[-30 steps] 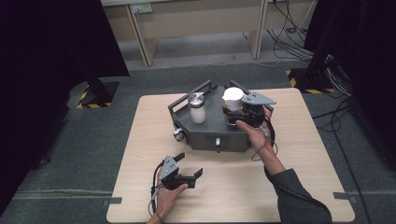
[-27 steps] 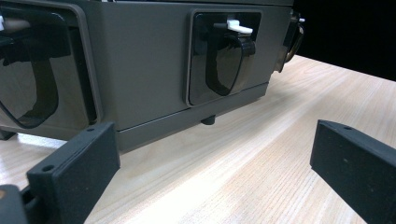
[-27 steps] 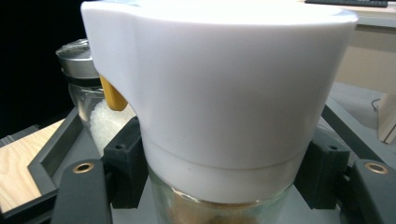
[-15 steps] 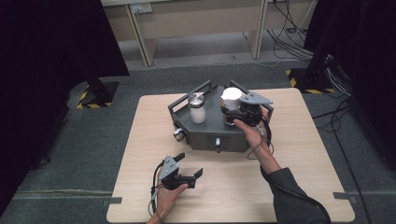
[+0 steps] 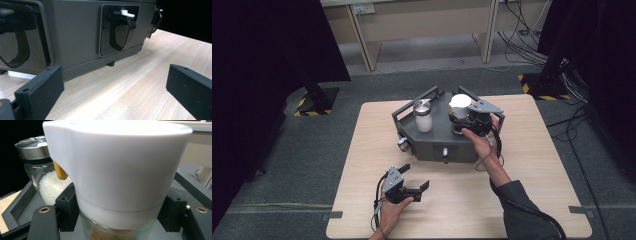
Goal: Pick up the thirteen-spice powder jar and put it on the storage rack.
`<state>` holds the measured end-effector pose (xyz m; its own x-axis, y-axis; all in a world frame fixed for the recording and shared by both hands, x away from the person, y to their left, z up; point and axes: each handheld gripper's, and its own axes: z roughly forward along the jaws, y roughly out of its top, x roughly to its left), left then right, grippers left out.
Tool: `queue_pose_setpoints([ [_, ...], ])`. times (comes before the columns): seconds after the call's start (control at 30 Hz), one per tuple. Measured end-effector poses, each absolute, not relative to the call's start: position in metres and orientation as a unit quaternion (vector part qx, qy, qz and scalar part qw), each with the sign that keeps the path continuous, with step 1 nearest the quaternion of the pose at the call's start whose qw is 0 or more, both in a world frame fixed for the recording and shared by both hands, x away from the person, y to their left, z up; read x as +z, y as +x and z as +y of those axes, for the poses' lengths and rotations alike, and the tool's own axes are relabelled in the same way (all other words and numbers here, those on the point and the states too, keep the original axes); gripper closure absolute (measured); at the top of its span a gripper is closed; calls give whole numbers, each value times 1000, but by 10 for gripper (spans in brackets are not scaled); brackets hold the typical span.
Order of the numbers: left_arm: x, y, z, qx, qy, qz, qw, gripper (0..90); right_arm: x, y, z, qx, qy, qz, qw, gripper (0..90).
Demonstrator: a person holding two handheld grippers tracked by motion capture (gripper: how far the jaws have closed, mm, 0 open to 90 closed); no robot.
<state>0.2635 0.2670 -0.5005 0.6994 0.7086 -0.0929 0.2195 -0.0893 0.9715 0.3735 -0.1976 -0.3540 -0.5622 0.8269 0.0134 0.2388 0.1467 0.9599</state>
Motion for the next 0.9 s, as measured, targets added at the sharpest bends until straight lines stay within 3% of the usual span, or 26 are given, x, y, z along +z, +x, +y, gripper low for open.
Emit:
queue_pose_setpoints([
  [0.33,-501,264,267,206,709,327,590,12,-356,375,-200,534,369,711,271,282],
  [0.73,-501,263,266,208,709,327,589,12,-347,367,-198,526,376,712,274,72],
  [0.9,-501,263,266,208,709,326,590,12,-347,364,-201,529,380,709,271,40],
])
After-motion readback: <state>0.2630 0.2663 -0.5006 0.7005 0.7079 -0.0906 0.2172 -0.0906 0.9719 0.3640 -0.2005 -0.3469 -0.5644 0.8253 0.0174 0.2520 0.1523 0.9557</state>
